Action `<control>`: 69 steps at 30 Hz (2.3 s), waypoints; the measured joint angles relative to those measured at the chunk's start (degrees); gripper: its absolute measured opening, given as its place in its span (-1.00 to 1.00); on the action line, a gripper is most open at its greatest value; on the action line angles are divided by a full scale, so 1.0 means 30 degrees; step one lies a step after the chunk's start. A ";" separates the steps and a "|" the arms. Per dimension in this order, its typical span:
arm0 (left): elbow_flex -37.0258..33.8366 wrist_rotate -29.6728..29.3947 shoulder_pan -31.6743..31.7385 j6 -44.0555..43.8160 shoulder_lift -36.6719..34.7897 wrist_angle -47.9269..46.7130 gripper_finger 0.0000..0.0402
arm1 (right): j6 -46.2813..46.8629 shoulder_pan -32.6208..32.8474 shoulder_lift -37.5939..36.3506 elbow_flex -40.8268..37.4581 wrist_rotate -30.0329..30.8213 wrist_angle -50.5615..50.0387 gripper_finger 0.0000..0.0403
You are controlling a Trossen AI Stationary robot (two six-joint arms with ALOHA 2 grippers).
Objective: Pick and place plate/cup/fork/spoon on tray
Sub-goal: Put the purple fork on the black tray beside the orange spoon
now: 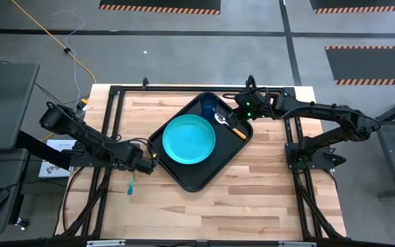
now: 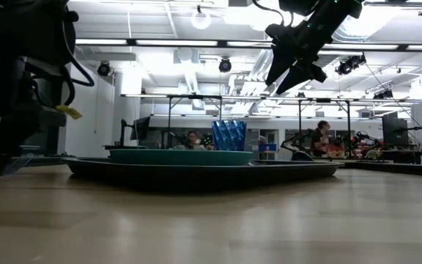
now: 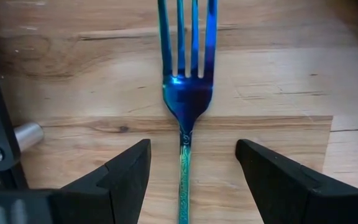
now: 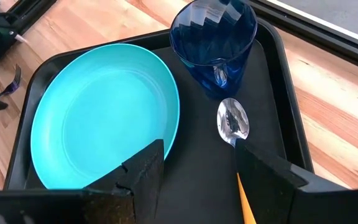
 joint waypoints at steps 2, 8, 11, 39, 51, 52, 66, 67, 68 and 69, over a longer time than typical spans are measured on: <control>0.0000 0.0000 0.0000 0.0000 0.0000 0.0169 0.20 | 0.0000 0.0005 0.0000 0.0000 0.0000 0.0000 -0.06; 0.0000 0.0044 0.0000 0.0007 0.0007 0.0469 0.20 | 0.0000 0.0000 0.0000 0.0000 0.0000 0.0000 -0.06; 0.0000 0.0101 0.0000 0.0000 0.0007 0.0842 0.20 | 0.0000 0.0003 0.0000 0.0000 0.0000 0.0000 -0.06; 0.0663 0.0231 0.0034 0.1268 0.0080 0.4418 0.20 | 0.0007 0.0002 0.0000 0.0000 0.0236 0.0022 -0.06; 0.0648 0.0366 0.0379 0.4725 0.0061 0.2782 0.20 | 0.0138 0.0007 0.0000 0.0000 0.0404 0.0022 -0.06; 0.0648 0.0431 0.0379 0.4845 0.0051 0.2849 0.20 | 0.0373 0.0007 0.0000 0.0000 0.0406 0.0022 -0.06; 0.0758 0.0670 -0.0443 0.4917 0.1345 0.3777 0.20 | 0.0561 0.0000 0.0000 0.0000 0.0415 0.0015 -0.06; 0.0772 0.0729 -0.0483 0.4911 0.1375 0.3776 0.20 | 0.0561 0.0007 0.0000 0.0000 0.0415 0.0015 -0.06; 0.0760 0.0802 -0.0531 0.4903 0.1377 0.3782 0.20 | 0.0561 0.0004 0.0000 0.0000 0.0415 0.0015 -0.06; 0.0762 0.0823 -0.0606 0.4903 0.1377 0.3789 0.20 | 0.0561 0.0007 0.0000 0.0000 0.0415 0.0015 -0.06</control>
